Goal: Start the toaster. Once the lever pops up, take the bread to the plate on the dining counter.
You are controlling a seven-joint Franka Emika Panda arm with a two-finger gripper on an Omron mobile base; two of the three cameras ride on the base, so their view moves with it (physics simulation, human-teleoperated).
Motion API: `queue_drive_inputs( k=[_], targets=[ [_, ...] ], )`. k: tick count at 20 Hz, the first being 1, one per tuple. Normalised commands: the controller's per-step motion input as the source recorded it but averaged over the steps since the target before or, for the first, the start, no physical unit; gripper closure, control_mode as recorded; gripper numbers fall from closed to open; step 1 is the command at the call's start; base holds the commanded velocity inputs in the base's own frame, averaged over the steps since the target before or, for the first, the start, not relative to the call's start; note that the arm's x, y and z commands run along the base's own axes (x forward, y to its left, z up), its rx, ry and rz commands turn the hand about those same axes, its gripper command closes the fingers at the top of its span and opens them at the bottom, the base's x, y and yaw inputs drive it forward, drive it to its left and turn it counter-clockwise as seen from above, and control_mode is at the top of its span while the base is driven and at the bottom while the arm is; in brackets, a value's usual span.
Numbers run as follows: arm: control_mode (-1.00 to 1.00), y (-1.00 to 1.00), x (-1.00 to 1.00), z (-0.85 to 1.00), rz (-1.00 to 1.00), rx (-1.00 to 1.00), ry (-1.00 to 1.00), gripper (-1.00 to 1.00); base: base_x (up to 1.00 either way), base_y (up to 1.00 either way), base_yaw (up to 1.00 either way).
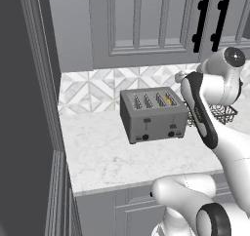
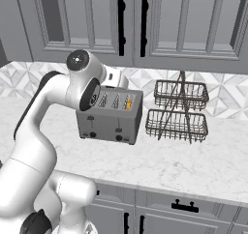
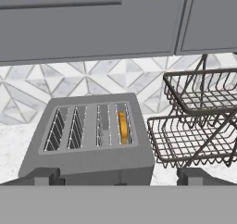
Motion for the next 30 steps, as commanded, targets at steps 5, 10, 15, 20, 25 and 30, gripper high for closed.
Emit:
queue_drive_inputs(
  k=[5, 10, 15, 20, 25, 30],
  targets=[
    [-1.0, 0.0, 0.0, 0.0, 0.0, 0.0, 0.0, -1.0, 0.0, 0.0, 0.0],
    [-1.0, 0.0, 0.0, 0.0, 0.0, 0.0, 0.0, -1.0, 0.0, 0.0, 0.0],
    [-1.0, 0.0, 0.0, 0.0, 0.0, 0.0, 0.0, -1.0, 0.0, 0.0, 0.0],
    [-1.0, 0.0, 0.0, 0.0, 0.0, 0.0, 0.0, -1.0, 0.0, 0.0, 0.0],
    [-1.0, 0.0, 0.0, 0.0, 0.0, 0.0, 0.0, -1.0, 0.0, 0.0, 0.0],
    [-1.0, 0.0, 0.0, 0.0, 0.0, 0.0, 0.0, -1.0, 0.0, 0.0, 0.0]
  ],
)
